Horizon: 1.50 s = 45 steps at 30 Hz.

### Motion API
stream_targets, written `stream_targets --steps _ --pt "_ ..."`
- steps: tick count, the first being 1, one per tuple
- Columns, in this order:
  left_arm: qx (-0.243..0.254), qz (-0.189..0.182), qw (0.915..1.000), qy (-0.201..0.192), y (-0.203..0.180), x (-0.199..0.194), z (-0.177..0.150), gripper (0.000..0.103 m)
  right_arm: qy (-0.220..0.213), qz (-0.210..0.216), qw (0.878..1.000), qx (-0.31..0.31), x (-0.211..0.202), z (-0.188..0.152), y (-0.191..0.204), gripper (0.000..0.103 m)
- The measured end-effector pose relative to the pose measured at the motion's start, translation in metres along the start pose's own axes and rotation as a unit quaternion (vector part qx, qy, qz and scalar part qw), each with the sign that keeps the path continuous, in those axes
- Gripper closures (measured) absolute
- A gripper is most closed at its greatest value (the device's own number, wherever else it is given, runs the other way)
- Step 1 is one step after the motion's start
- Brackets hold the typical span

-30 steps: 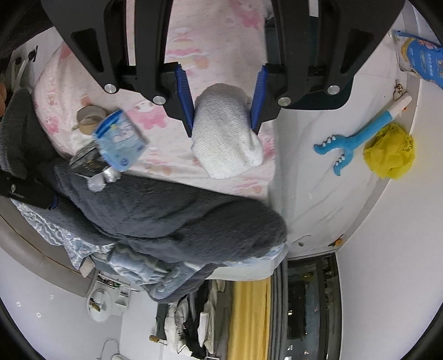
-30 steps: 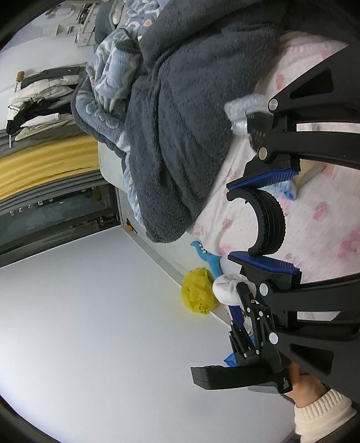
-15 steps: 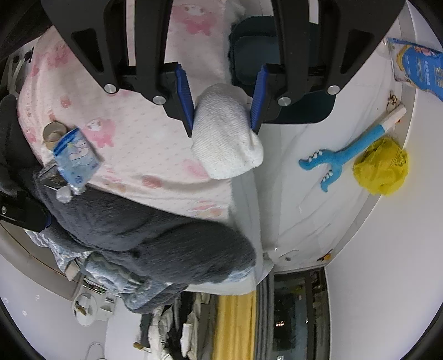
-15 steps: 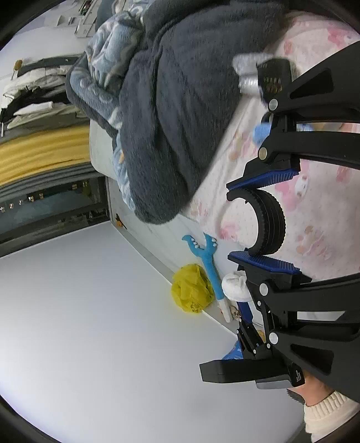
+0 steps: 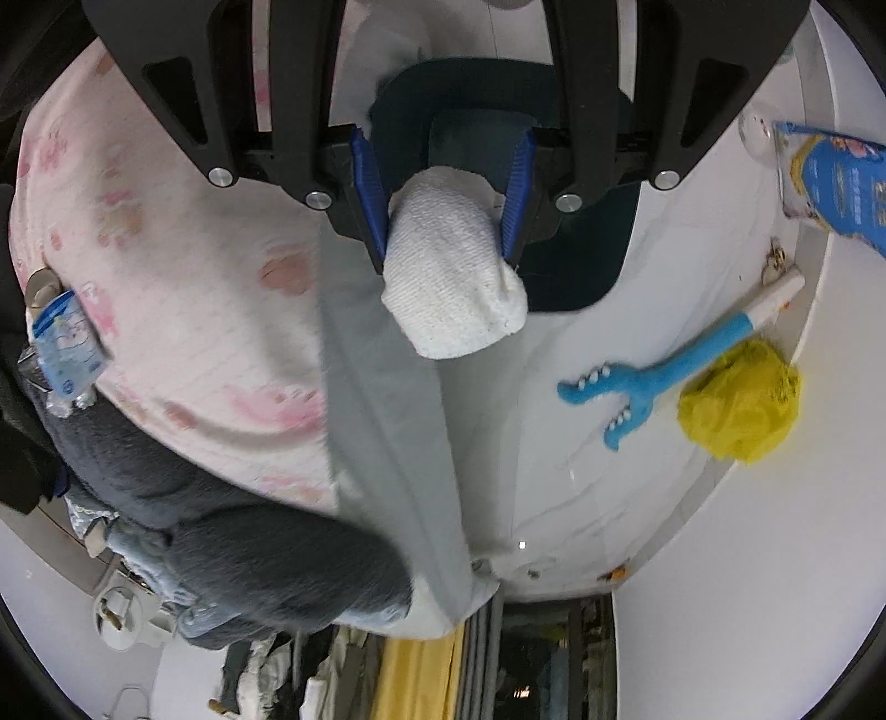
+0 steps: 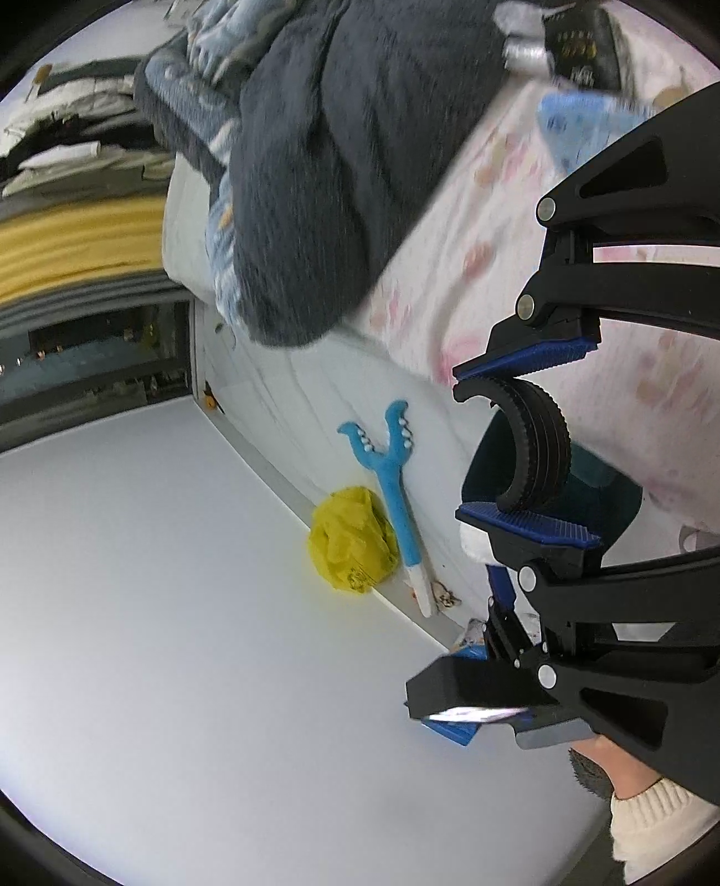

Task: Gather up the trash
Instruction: 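Lift the tissue ball with the left gripper and carry it over the green bin, then open the left gripper to drop the tissue ball into the bin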

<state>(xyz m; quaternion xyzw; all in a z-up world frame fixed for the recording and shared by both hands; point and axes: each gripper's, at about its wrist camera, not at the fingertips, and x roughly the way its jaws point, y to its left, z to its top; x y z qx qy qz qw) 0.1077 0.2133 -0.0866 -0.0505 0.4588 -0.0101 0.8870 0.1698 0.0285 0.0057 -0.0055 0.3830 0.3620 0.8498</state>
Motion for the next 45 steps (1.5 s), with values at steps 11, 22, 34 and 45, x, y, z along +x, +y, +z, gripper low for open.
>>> stream_targets --steps 11,22,34,45 --pt "-0.044 -0.013 0.9959 0.079 0.045 0.036 -0.027 0.062 0.036 0.011 0.999 -0.022 0.045 -0.004 0.036 0.058" --pt "-0.057 -0.030 0.9871 0.146 0.066 0.055 -0.048 0.057 0.062 0.017 0.998 -0.024 0.083 -0.004 0.052 0.058" --pt "-0.069 -0.029 0.9916 0.106 0.091 0.025 -0.042 0.035 0.109 0.012 0.994 -0.026 0.133 -0.012 0.068 0.058" --pt "-0.046 0.014 0.9988 -0.010 0.102 -0.035 -0.031 0.032 0.165 -0.014 0.986 -0.016 0.194 -0.042 0.065 0.058"
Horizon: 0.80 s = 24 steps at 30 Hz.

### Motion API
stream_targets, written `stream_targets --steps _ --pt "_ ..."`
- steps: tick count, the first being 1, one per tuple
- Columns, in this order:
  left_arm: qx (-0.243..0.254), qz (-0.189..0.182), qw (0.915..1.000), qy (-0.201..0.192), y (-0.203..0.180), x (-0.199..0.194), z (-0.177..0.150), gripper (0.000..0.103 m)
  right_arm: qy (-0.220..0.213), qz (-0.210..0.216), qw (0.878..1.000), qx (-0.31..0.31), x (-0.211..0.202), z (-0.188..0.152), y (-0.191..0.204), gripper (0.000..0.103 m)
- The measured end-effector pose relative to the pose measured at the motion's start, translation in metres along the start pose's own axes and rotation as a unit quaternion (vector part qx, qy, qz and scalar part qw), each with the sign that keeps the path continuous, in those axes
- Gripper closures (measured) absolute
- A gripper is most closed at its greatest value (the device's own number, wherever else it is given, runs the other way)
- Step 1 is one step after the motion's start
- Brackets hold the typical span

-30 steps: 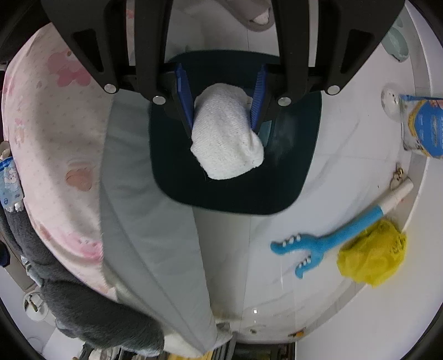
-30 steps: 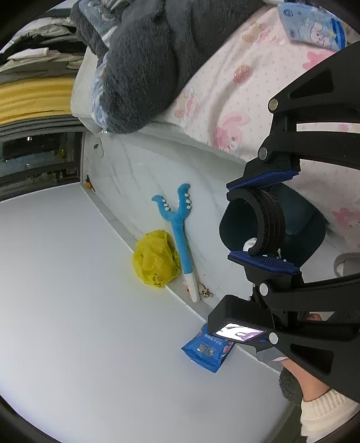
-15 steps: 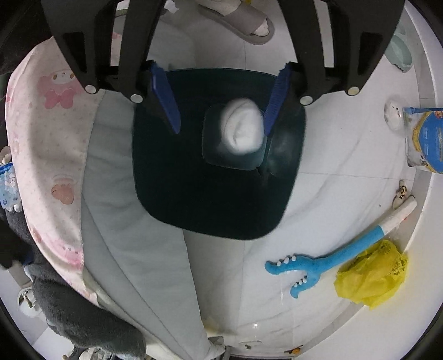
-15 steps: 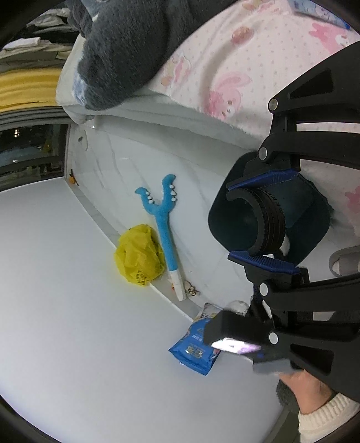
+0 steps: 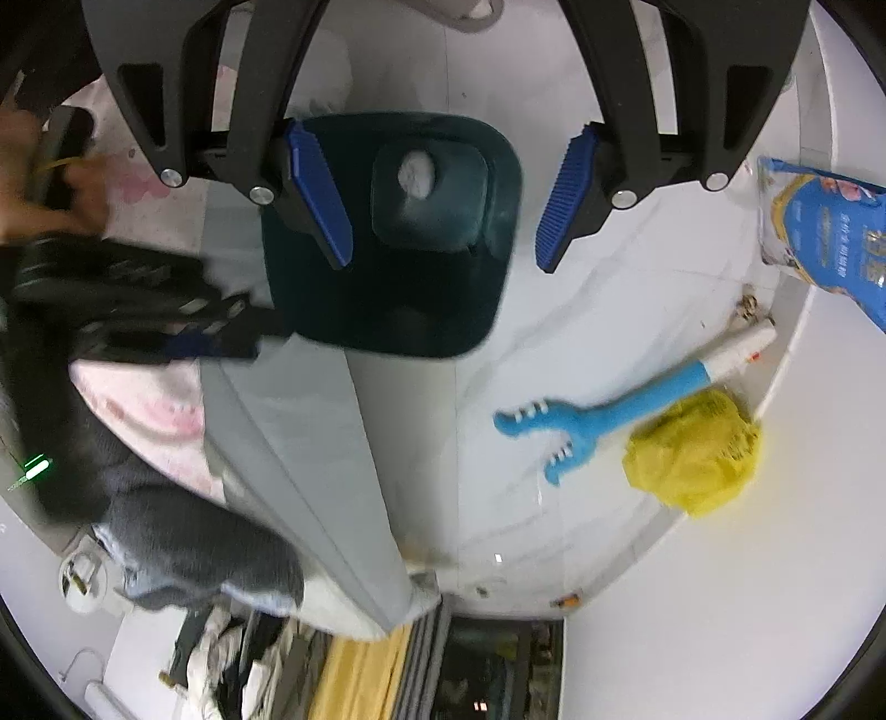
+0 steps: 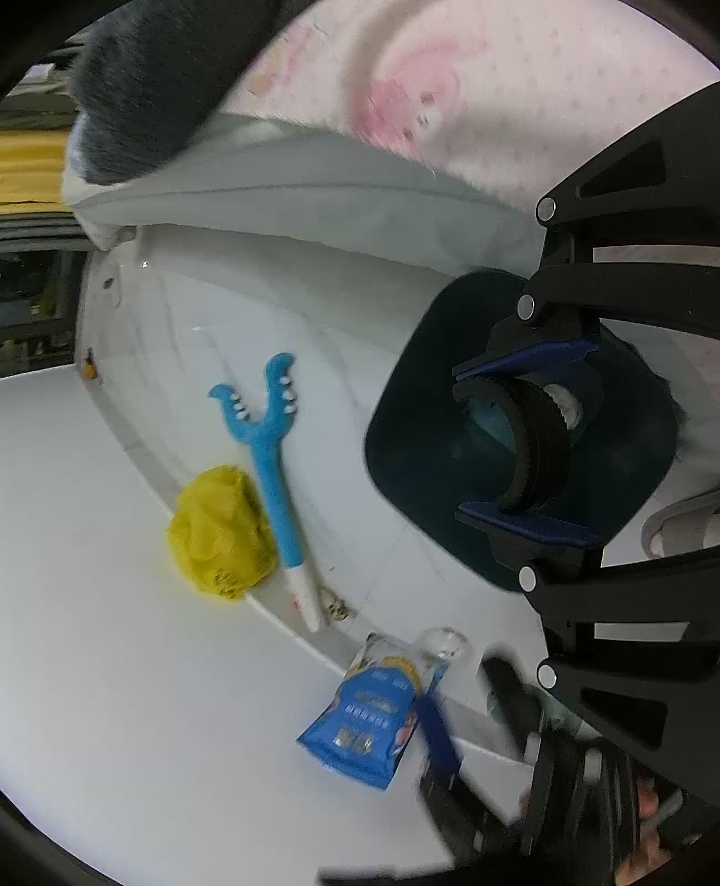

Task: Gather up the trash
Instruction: 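Open the left gripper to drop the tissue ball into the bin, then move the left tool back over the bed toward the blue wrapper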

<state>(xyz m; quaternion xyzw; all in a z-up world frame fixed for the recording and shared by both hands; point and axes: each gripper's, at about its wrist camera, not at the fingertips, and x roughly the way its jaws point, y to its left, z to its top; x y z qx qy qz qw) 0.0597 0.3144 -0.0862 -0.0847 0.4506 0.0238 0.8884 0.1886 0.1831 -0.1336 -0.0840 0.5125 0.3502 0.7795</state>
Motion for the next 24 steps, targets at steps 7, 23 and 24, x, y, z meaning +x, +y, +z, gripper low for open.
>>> stream_targets --steps 7,23,24 --pt "0.014 0.021 0.9979 -0.059 0.006 -0.024 0.005 0.032 0.022 -0.007 1.000 -0.001 0.031 -0.004 0.006 0.058" --pt "0.027 0.024 0.9895 -0.140 0.006 -0.077 0.014 0.012 0.076 -0.026 0.997 0.006 0.084 -0.020 0.009 0.050" --pt "0.028 0.023 0.9891 -0.143 0.005 -0.079 0.014 0.011 0.076 -0.027 0.997 0.007 0.084 -0.021 0.010 0.043"
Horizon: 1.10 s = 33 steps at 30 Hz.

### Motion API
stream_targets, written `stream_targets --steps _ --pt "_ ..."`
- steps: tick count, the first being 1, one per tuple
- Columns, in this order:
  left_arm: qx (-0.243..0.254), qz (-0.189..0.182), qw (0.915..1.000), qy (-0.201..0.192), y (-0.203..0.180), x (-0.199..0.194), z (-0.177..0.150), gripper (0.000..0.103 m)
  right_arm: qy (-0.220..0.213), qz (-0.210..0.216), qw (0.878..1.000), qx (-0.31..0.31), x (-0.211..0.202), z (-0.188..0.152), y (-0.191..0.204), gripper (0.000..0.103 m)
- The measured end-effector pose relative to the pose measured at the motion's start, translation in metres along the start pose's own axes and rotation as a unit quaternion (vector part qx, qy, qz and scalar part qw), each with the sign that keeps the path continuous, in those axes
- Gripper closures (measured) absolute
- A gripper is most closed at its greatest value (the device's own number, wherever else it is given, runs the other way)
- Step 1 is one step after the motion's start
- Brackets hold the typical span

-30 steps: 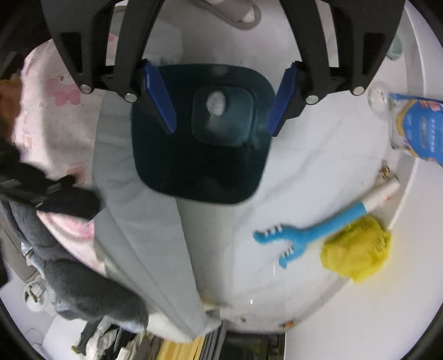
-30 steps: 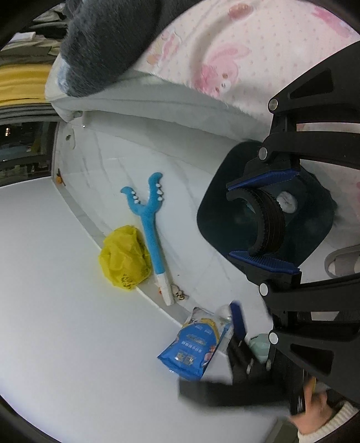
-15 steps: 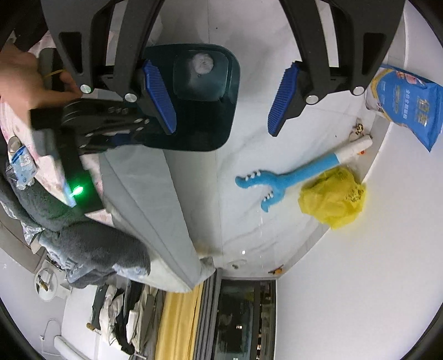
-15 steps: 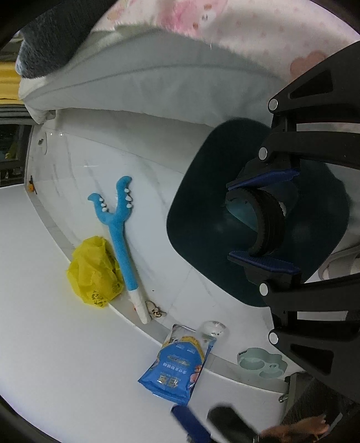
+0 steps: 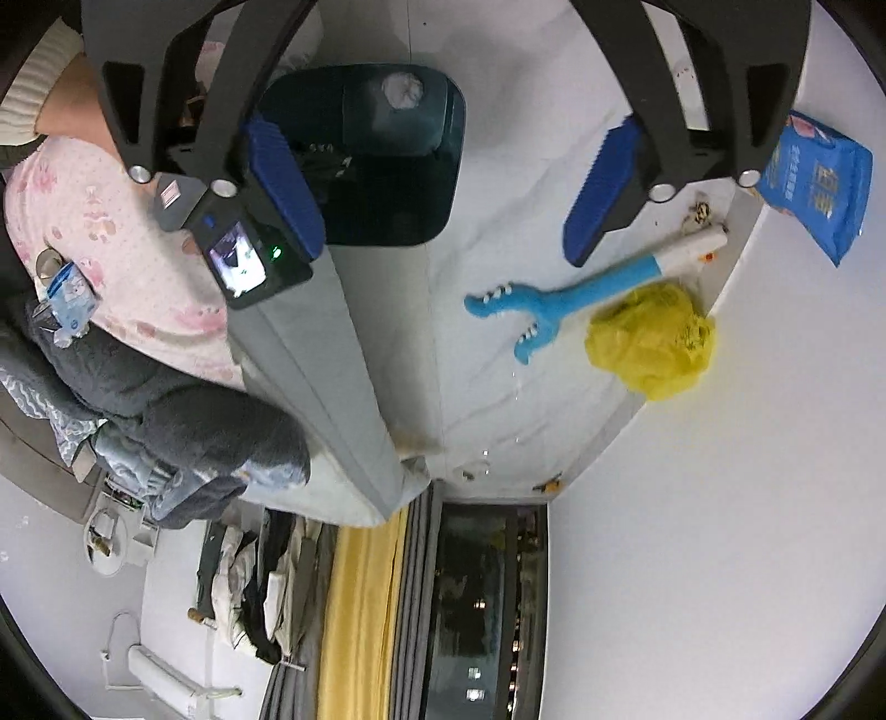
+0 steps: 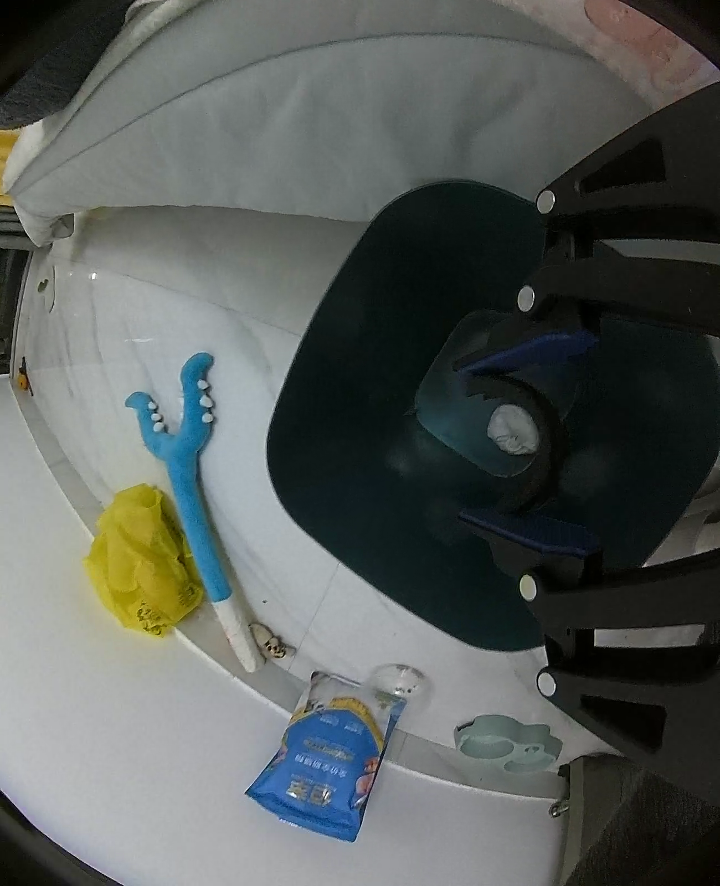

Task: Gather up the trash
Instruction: 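Move the left tool back over the bed toward the blue wrapper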

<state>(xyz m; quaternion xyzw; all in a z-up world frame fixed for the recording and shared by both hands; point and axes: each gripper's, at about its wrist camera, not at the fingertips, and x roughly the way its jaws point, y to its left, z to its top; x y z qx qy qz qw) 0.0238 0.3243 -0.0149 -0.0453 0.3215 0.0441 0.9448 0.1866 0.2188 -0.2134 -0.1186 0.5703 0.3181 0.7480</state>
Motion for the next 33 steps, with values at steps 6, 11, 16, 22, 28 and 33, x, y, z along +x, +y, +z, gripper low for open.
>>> stream_targets --steps 6,11,16,22,28,33 --pt "-0.011 -0.010 0.9998 -0.014 0.001 -0.008 0.008 0.009 -0.005 -0.004 1.000 0.006 -0.007 -0.001 -0.005 0.038" --pt "-0.007 -0.011 0.9995 -0.028 -0.004 -0.013 0.013 0.009 -0.028 0.003 1.000 0.005 -0.030 0.000 -0.006 0.033" --pt "-0.003 -0.017 0.9993 -0.034 -0.013 -0.019 0.018 0.008 -0.057 0.010 0.998 0.004 -0.057 0.001 -0.008 0.028" --pt "0.000 -0.023 0.9993 -0.028 -0.026 -0.020 0.024 0.008 -0.105 0.009 0.994 -0.013 -0.103 -0.001 -0.013 0.024" --pt "-0.002 -0.033 0.9993 -0.017 -0.045 -0.014 0.030 0.008 -0.146 -0.010 0.989 -0.028 -0.150 -0.010 -0.025 0.022" --pt "0.009 -0.047 0.9988 -0.014 -0.067 -0.009 0.033 0.006 -0.170 -0.019 0.985 -0.029 -0.184 -0.020 -0.041 0.022"
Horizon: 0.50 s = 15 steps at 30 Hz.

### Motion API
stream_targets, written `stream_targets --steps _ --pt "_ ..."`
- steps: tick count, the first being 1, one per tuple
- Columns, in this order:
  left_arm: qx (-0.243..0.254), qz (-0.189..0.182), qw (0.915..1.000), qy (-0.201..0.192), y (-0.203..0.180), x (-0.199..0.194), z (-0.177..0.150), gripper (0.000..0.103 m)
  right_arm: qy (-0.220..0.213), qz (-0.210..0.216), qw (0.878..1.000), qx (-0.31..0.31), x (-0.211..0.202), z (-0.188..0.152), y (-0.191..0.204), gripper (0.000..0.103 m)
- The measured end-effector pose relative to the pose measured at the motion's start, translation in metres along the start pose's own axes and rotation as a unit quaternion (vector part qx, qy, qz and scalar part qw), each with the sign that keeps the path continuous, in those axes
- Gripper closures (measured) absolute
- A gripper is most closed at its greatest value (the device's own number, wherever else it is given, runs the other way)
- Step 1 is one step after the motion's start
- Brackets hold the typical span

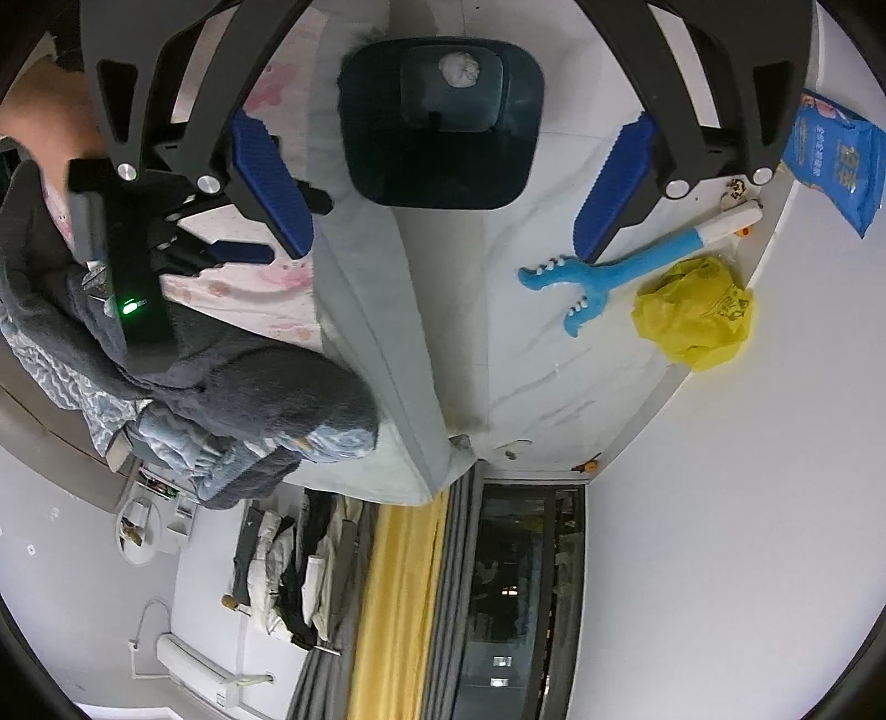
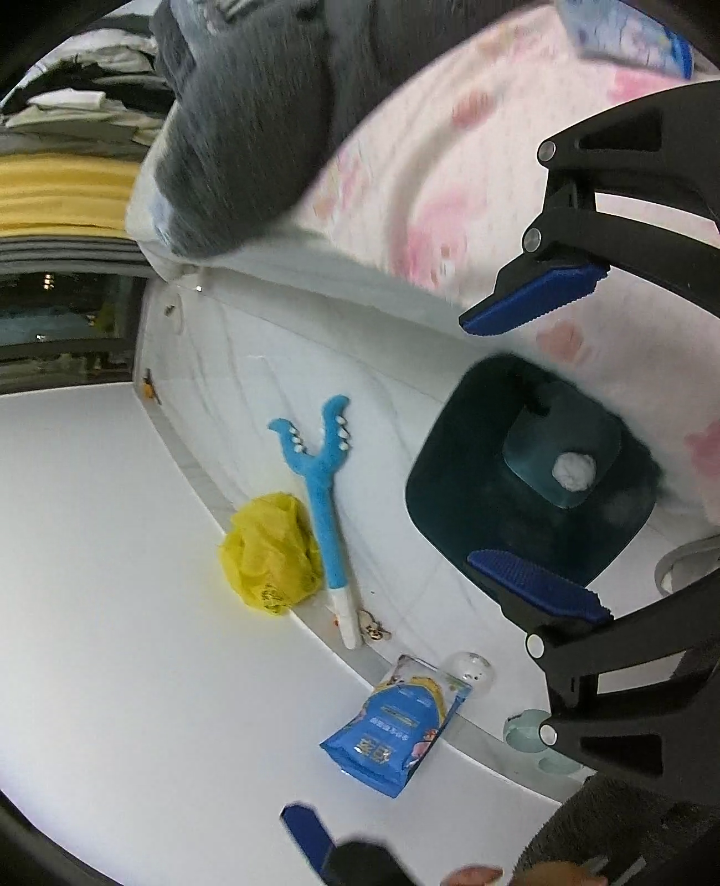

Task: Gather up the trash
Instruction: 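Move the left tool back over the bed toward the blue wrapper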

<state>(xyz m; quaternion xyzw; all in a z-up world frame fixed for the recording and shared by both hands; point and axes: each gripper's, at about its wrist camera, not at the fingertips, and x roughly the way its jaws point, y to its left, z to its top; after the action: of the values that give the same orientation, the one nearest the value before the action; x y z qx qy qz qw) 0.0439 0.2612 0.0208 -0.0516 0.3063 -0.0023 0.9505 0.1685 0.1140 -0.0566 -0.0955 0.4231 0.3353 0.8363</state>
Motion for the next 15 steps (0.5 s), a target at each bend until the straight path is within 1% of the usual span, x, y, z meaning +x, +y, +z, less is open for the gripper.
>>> stream_targets --steps 2,5,9,15 --pt "0.010 -0.006 0.9999 0.002 -0.011 0.004 0.000 0.005 -0.008 -0.009 1.000 -0.004 -0.014 -0.001 -0.008 0.021" --pt "0.023 -0.030 0.9993 -0.001 -0.026 0.006 0.001 0.006 -0.019 -0.025 0.999 -0.009 -0.031 -0.003 -0.017 0.020" --pt "0.036 -0.050 0.9979 -0.021 -0.050 0.005 0.005 0.006 -0.031 -0.044 0.999 -0.007 -0.053 -0.008 -0.035 0.019" --pt "0.046 -0.077 0.9959 -0.011 -0.078 0.017 0.008 0.006 -0.039 -0.063 0.997 -0.005 -0.074 -0.018 -0.056 0.019"
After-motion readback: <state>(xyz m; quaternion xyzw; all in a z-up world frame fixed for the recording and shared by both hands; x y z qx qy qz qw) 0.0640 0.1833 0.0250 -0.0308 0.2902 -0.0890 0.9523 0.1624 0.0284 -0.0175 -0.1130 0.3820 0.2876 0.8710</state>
